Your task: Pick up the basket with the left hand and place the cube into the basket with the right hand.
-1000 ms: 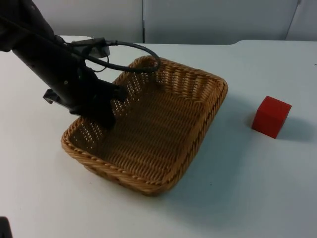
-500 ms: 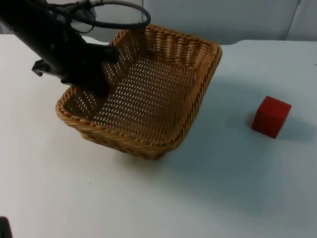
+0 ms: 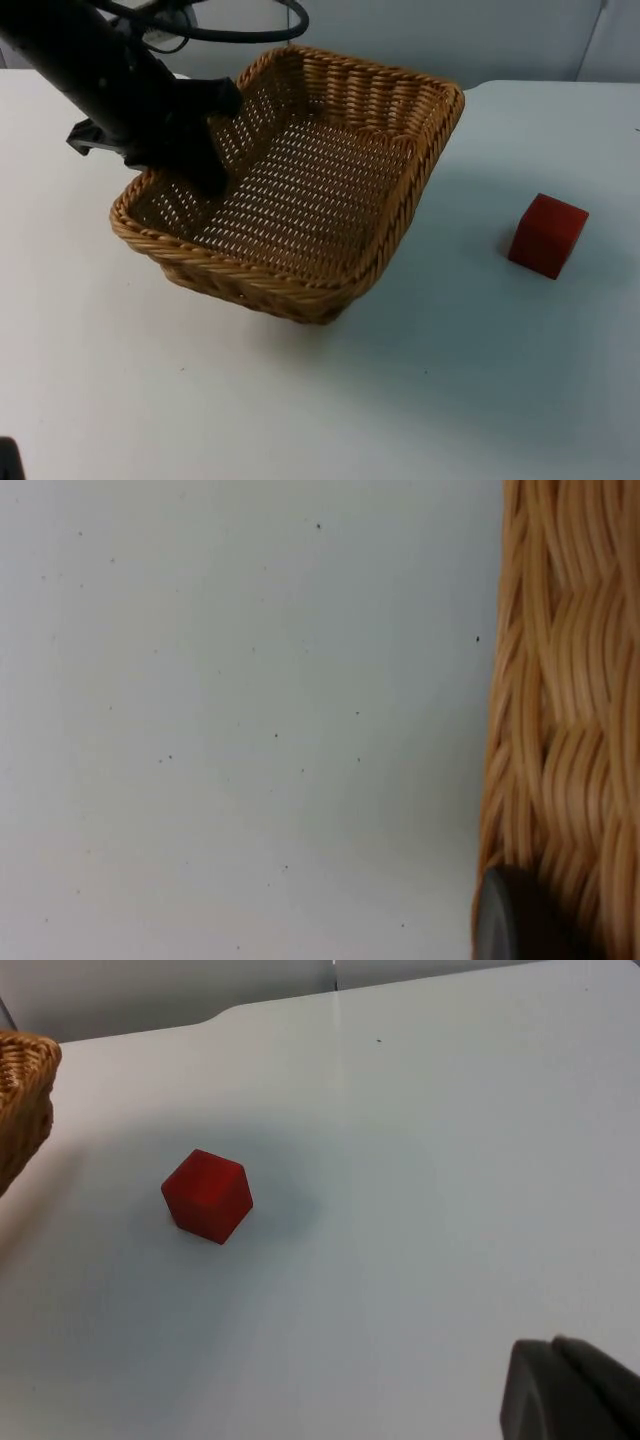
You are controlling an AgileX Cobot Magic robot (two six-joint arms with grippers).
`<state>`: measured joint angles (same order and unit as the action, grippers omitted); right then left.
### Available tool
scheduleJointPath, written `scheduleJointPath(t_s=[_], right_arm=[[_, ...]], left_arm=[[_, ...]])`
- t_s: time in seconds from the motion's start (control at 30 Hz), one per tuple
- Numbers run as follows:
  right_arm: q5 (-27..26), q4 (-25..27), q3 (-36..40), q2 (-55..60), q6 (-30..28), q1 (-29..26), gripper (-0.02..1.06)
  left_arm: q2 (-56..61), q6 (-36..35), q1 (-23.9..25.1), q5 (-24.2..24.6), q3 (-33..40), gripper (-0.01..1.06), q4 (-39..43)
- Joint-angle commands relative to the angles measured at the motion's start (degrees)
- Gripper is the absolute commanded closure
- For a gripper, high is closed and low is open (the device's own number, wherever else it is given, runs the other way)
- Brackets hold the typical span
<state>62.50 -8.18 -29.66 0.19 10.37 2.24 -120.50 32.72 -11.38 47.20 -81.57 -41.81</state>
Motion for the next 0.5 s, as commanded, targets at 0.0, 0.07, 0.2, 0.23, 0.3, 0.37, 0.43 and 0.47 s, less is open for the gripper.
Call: scheduleJointPath(t_s=[0.0,0.07,0.2,0.23,0.3,0.37,0.43,0.47], right_arm=[[-0.36,-0.06,0.37,-0.19,0.15,0.27,1.05],[-0.36,-0.06,0.37,-0.19,0.15,0.27,1.05],[-0.36,-0.06,0.37,-0.19,0.15,0.27,1.05],[-0.36,-0.06,0.37,-0.19,0.15,0.27,1.05],[-0.36,-0.06,0.37,-0.19,0.15,0.27,1.05],[-0.36,-0.06,0.37,-0.19,0.15,0.27,1.05],[-0.36,-0.06,0.37,-0.19,0.15,0.27,1.05],[-0.36,-0.06,0.37,-0.19,0.15,0.27,1.05]], left_arm=[[0.89,-0.23,-0.17,0.65,-0.55,1.05,-1.78],[0.89,-0.23,-0.17,0.65,-0.55,1.05,-1.78],[0.89,-0.22,-0.17,0.54,-0.55,1.05,-1.78],[0.89,-0.22,-0.17,0.54,-0.55,1.05,-1.78],[0.89,-0.22,-0.17,0.54,-0.55,1.05,-1.78],[0.89,-0.22,-0.17,0.54,-0.55,1.05,-1.78],[0.89,-0.22,-0.17,0.54,-0.55,1.05,-1.78],[0.89,-0.22,-0.17,0.54,-0.55,1.05,-1.78]])
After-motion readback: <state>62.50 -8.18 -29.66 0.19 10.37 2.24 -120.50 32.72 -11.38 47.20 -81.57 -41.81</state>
